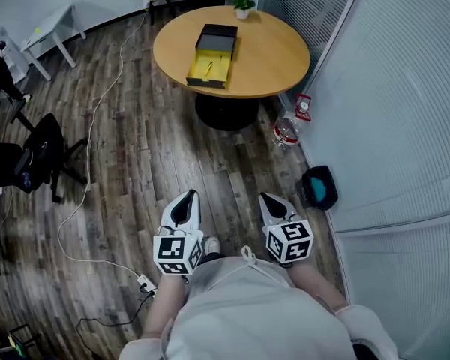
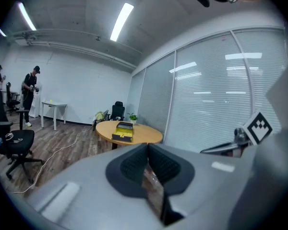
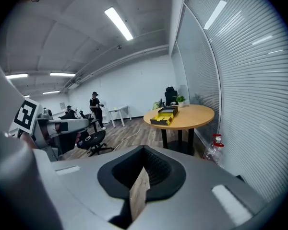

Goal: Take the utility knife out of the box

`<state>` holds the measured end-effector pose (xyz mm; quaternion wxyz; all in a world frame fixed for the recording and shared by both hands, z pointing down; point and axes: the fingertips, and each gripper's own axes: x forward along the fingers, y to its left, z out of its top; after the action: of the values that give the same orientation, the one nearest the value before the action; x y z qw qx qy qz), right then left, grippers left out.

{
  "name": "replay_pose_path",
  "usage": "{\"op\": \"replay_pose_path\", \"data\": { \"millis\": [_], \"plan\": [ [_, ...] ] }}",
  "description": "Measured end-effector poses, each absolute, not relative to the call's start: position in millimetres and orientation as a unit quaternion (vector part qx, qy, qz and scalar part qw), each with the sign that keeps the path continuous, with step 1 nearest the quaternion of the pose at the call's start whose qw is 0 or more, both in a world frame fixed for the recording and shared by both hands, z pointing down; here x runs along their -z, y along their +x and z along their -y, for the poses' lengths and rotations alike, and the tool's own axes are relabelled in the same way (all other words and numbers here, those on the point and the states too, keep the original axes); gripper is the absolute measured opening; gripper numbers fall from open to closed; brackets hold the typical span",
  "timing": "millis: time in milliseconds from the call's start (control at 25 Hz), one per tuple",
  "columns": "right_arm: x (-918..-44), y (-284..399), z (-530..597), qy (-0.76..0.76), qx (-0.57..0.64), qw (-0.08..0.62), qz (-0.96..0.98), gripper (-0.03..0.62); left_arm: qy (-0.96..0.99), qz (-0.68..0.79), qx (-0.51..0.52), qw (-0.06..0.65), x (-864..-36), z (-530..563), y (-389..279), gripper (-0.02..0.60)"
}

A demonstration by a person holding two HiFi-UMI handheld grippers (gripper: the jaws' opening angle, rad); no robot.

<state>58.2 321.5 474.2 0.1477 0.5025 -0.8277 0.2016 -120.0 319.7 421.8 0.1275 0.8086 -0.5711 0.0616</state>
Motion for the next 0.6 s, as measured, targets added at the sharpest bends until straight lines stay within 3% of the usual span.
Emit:
{"op": "replay_pose_path", "data": {
  "millis": [320, 600],
  "plan": [
    [-479, -13, -278, 0.502, -0.205, 0.149, 0.827, 0.000, 0.799, 0.584, -0.056, 0.128, -423, -272, -203, 0.006],
    [-496, -39, -244, 0.493, -0.223, 0.165, 0.825, 0.000, 0.796, 0.579, -0.078, 0.156, -449, -248, -221, 0.006]
  ]
}}
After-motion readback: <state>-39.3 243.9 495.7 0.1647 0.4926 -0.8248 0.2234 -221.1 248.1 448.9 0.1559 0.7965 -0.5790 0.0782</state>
